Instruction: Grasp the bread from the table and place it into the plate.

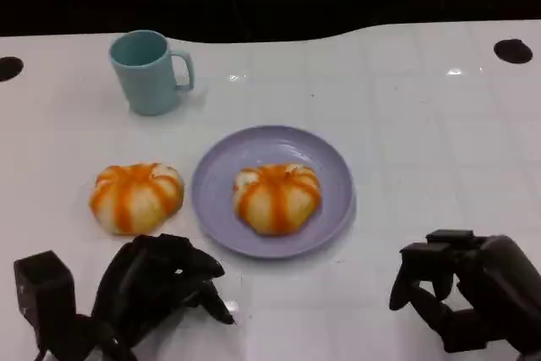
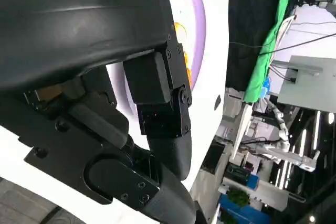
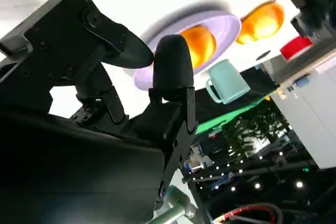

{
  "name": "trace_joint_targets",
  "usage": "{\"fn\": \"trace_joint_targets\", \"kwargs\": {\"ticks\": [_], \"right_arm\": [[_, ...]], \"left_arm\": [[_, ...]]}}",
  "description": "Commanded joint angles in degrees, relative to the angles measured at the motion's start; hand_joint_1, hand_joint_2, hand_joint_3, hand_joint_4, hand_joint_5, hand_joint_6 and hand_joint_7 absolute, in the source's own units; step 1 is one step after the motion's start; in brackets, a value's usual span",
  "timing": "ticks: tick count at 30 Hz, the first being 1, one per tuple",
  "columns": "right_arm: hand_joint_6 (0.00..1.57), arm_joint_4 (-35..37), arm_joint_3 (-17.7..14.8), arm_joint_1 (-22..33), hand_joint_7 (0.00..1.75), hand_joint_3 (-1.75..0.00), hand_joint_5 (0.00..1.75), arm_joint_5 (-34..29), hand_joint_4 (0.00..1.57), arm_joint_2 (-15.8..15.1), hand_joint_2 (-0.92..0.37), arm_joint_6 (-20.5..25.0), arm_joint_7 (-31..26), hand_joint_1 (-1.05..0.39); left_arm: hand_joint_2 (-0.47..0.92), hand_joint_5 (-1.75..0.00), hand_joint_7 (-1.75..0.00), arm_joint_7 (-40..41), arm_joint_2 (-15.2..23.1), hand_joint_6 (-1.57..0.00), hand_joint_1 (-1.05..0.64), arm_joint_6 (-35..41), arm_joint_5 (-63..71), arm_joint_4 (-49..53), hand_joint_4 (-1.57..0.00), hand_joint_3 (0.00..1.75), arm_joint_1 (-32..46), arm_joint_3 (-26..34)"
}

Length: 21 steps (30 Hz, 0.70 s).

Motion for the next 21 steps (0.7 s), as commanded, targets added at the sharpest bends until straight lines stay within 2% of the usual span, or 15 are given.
{"fn": "trace_joint_targets", "kwargs": {"ticks": [1,11,21], "right_arm": [[0.86,1.99,-0.39,0.32,1.3,-1.21,1.75,-1.84,0.89,-0.25,-0.35,0.37,-2.83,-0.13],[0.82,9.09,0.95,-3.03,1.36,-1.24,1.75,-3.83,0.88,-0.12,-0.34,-3.15,-8.46,-0.14],[0.81,11.99,2.23,-5.44,1.38,-1.26,1.75,-4.96,0.88,-0.17,-0.34,-2.67,-10.67,-0.15]], "left_arm": [[0.73,-0.59,-0.2,0.08,0.95,-1.57,-1.05,0.2,-0.16,-0.61,-1.57,0.0,0.37,0.37],[0.74,-0.58,-0.18,-0.65,1.51,-1.57,-1.05,-0.23,-0.21,0.35,-1.57,0.0,0.01,0.52],[0.74,-0.57,-0.19,-0.72,1.95,-1.57,-1.05,-0.58,-0.47,2.07,-1.57,0.0,-1.16,0.95]]}}
